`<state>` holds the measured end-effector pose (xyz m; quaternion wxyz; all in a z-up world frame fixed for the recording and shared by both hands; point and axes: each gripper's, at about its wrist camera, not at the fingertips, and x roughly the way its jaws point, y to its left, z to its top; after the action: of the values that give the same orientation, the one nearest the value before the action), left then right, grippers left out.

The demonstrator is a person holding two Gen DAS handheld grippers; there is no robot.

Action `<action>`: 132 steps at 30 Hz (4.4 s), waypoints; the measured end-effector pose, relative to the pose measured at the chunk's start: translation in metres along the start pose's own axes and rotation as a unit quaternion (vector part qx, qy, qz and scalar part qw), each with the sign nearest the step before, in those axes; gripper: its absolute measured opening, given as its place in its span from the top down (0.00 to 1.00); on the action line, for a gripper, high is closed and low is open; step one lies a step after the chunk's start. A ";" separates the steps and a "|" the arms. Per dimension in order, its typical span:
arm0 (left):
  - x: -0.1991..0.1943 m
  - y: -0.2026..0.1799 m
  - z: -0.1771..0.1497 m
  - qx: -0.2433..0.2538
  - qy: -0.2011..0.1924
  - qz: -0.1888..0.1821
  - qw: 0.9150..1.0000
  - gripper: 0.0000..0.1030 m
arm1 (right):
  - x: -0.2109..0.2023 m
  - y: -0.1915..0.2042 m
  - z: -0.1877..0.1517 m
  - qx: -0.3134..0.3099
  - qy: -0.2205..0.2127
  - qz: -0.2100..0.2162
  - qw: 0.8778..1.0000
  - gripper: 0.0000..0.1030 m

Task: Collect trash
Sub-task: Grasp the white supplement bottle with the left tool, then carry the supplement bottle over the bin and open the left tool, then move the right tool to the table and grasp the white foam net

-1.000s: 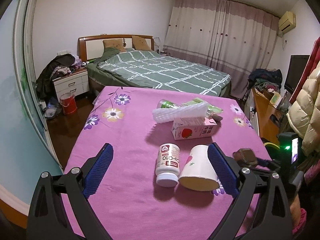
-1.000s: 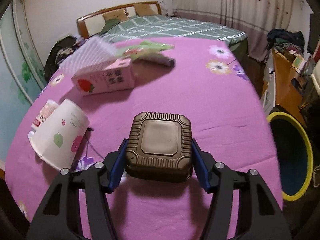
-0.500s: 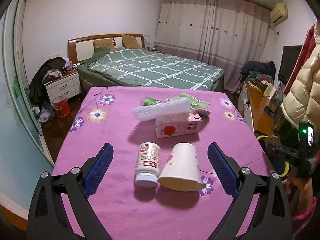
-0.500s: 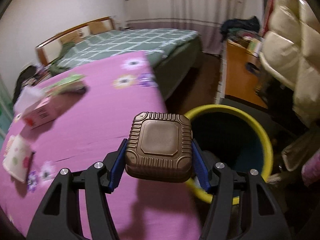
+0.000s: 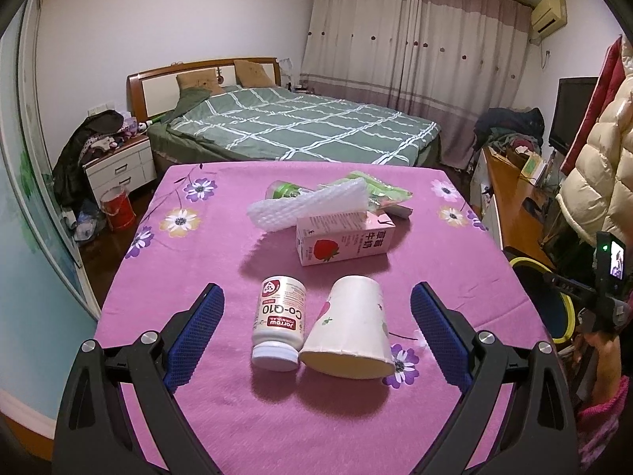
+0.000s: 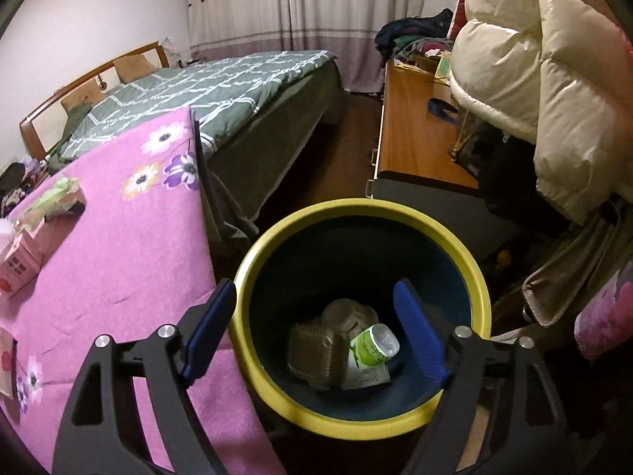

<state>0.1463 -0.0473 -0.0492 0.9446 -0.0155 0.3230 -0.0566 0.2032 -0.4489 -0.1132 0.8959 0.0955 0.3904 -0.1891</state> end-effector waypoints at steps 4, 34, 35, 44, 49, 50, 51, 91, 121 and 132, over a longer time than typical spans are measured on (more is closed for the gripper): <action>0.006 0.000 -0.002 0.004 0.004 0.000 1.000 0.09 | -0.015 0.016 -0.002 -0.012 -0.015 0.031 0.999 0.25; 0.109 0.042 0.001 0.021 0.170 -0.001 0.985 0.47 | -0.032 0.078 -0.016 -0.070 -0.012 0.093 0.993 0.22; 0.112 0.042 0.001 0.022 0.174 -0.004 0.985 0.47 | -0.031 0.078 -0.016 -0.070 -0.011 0.094 0.993 0.22; 0.147 0.039 -0.005 0.024 0.224 -0.025 0.974 0.52 | -0.025 0.082 -0.019 -0.073 0.006 0.110 0.991 0.22; 0.140 0.046 -0.003 0.027 0.204 -0.004 0.979 0.53 | -0.026 0.082 -0.020 -0.072 0.006 0.116 0.991 0.22; 0.135 0.048 0.000 0.026 0.194 0.002 0.981 0.53 | -0.027 0.081 -0.020 -0.072 0.004 0.117 0.991 0.22; 0.130 0.049 0.002 0.027 0.187 0.007 0.982 0.53 | -0.029 0.081 -0.019 -0.072 0.002 0.118 0.990 0.22; 0.174 -0.394 0.012 0.251 0.183 -0.266 0.913 0.19 | -0.100 -0.111 -0.054 0.044 -0.055 -0.036 0.997 0.22; -0.048 0.060 0.054 -0.041 -0.094 0.037 0.994 0.10 | -0.077 0.201 0.008 -0.165 -0.050 0.256 0.951 0.22; -0.049 0.088 0.041 -0.056 -0.096 0.053 0.992 0.10 | -0.057 0.341 0.029 -0.282 -0.052 0.298 0.910 0.22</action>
<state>0.1416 0.0454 0.0074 0.9706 -0.0566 0.2336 0.0137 0.3281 -0.1333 -0.0438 0.9193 -0.0596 0.3337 0.2001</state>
